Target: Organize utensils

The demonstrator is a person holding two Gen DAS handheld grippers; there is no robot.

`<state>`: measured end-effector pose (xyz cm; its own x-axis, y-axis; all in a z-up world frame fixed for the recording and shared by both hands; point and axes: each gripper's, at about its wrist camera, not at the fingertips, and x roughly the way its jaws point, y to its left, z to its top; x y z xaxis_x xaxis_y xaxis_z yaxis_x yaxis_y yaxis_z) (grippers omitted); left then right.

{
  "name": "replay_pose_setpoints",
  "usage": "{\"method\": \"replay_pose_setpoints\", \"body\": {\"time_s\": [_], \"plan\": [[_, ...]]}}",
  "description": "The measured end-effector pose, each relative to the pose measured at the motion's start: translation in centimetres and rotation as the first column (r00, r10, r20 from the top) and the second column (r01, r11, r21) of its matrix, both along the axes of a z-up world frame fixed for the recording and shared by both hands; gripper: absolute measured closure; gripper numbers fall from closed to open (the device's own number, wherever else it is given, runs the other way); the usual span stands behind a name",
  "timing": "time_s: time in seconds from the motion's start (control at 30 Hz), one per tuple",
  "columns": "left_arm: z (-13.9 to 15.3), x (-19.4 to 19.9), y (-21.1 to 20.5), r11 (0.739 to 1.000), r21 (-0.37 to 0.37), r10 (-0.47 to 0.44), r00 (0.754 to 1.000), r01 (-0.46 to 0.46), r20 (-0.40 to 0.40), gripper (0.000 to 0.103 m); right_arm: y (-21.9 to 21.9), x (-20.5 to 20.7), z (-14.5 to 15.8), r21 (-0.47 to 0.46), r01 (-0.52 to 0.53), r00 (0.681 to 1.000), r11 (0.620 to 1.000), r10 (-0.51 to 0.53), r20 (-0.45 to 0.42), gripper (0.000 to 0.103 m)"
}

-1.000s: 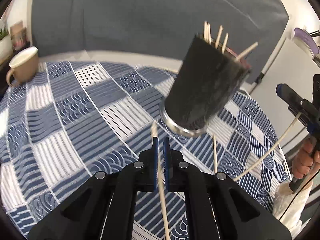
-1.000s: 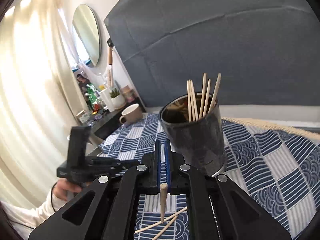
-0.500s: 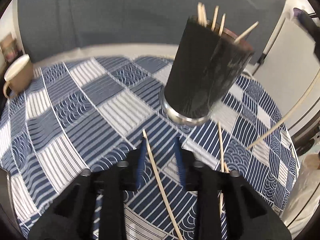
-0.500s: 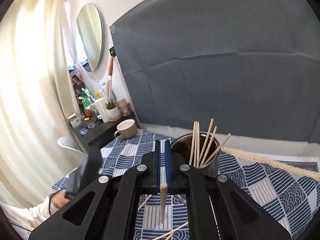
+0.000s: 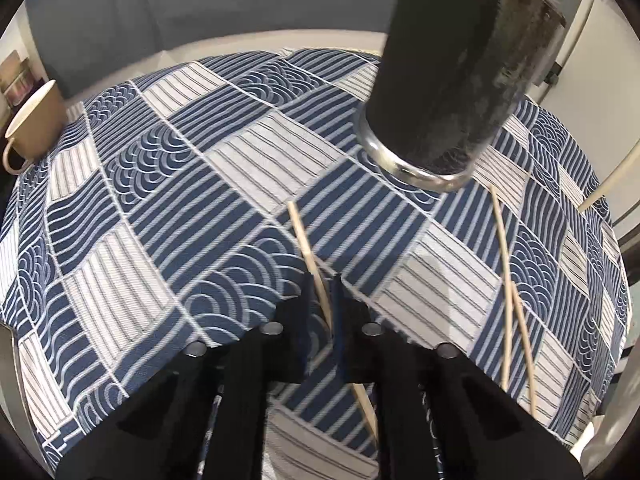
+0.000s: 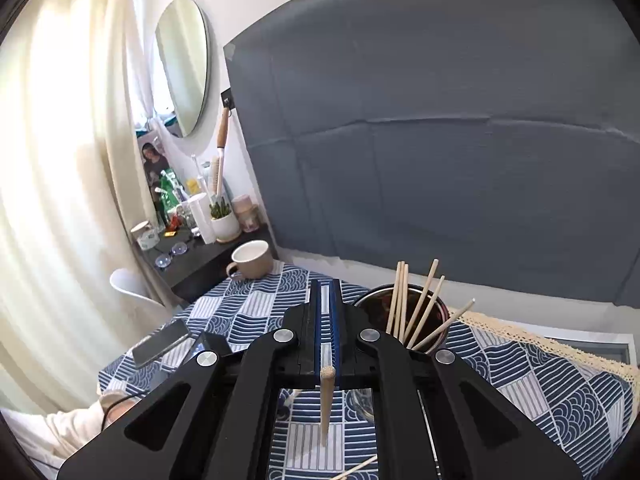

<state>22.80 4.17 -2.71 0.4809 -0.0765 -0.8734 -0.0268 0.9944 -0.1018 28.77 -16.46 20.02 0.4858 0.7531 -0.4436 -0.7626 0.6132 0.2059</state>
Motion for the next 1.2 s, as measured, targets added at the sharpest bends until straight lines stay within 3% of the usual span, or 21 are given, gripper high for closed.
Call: {"method": "replay_pose_setpoints", "body": {"time_s": [0.13, 0.27, 0.43, 0.53, 0.63, 0.7, 0.9, 1.07, 1.2], "plan": [[-0.1, -0.2, 2.4, 0.994, -0.108, 0.028, 1.0, -0.028, -0.001, 0.097, -0.2, 0.3, 0.2, -0.01, 0.012, 1.0, 1.0, -0.012, 0.003, 0.099], [0.7, -0.8, 4.3, 0.986, -0.162, 0.051, 0.998, -0.046, 0.031, 0.097, -0.5, 0.8, 0.7, -0.016, 0.027, 1.0, 0.999, -0.027, 0.006, 0.099], [4.0, -1.3, 6.4, 0.963, -0.266, 0.076, 0.991, -0.044, 0.11, 0.098, -0.7, 1.7, 2.1, -0.011, 0.062, 0.998, 0.998, -0.062, 0.034, 0.099], [7.4, -0.9, 6.6, 0.979, -0.198, 0.082, 0.976, -0.041, 0.202, 0.098, -0.6, 2.3, 3.5, 0.001, 0.092, 0.993, 0.996, -0.092, 0.068, 0.099], [10.8, -0.1, 6.7, 0.977, -0.214, 0.055, 0.963, 0.003, 0.263, 0.098, -0.5, 3.1, 4.9, 0.021, 0.099, 0.991, 0.995, -0.1, 0.088, 0.099], [13.6, 0.7, 6.2, 0.983, -0.178, 0.02, 0.946, 0.04, 0.324, 0.098, -0.1, 3.6, 6.0, 0.021, 0.111, 0.987, 0.994, -0.113, 0.111, 0.099], [19.9, 2.6, 4.3, 0.971, -0.176, -0.073, 0.897, 0.164, 0.436, 0.098, 0.8, 5.1, 8.1, 0.038, 0.126, 0.982, 0.991, -0.13, 0.141, 0.099], [18.7, 3.0, 3.6, 0.982, -0.13, -0.078, 0.922, 0.136, 0.379, 0.097, 1.6, 5.7, 8.2, 0.014, 0.112, 0.982, 0.994, -0.113, 0.152, 0.099], [16.8, 2.8, 4.9, 0.989, -0.125, -0.03, 0.94, 0.077, 0.34, 0.067, 1.9, 6.4, 7.8, 0.023, 0.114, 0.983, 0.993, -0.116, 0.144, 0.099]]}}
